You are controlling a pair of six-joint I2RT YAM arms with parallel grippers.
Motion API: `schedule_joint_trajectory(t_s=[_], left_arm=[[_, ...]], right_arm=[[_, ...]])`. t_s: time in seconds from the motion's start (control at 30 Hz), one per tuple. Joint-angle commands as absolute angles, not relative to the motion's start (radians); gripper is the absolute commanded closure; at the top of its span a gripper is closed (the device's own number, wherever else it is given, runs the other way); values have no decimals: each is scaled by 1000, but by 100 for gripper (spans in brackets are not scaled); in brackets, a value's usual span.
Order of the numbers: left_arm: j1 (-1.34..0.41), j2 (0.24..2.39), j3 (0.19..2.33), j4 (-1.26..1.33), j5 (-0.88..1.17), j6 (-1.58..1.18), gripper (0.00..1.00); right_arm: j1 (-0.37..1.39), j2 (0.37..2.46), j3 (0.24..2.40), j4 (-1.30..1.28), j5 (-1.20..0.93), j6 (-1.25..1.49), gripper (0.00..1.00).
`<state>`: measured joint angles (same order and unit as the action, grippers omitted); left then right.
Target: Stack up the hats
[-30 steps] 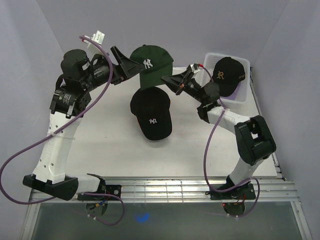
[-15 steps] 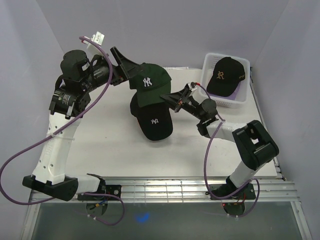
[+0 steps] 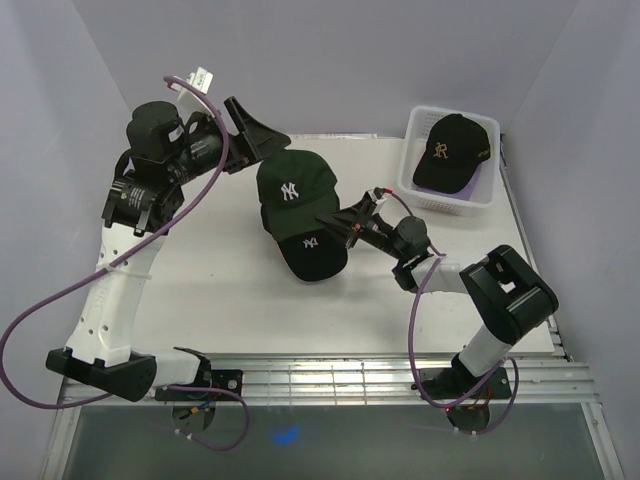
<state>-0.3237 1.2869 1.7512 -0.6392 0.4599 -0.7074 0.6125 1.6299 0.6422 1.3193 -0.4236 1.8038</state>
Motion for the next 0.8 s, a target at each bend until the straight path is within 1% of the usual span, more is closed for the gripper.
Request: schedule_joint_trajectory(t_s=[0.0,0.27,0.53,0.77], left_arm=[[-322,1278,1741,-641,454,-692,13],[-321,1278,1720,-641,448,-680,13],[-321,1285,1724,-644,446,-675,13],[-321,1285,1721,-652,437,-666,13]], right_arm=[[632,1647,624,1747,-403,1835,92],[649,1641,633,1781,-396,1839,92],[650,1690,752,1811,-423,1865,92],[650,1698,775,1850,-423,1884,92]])
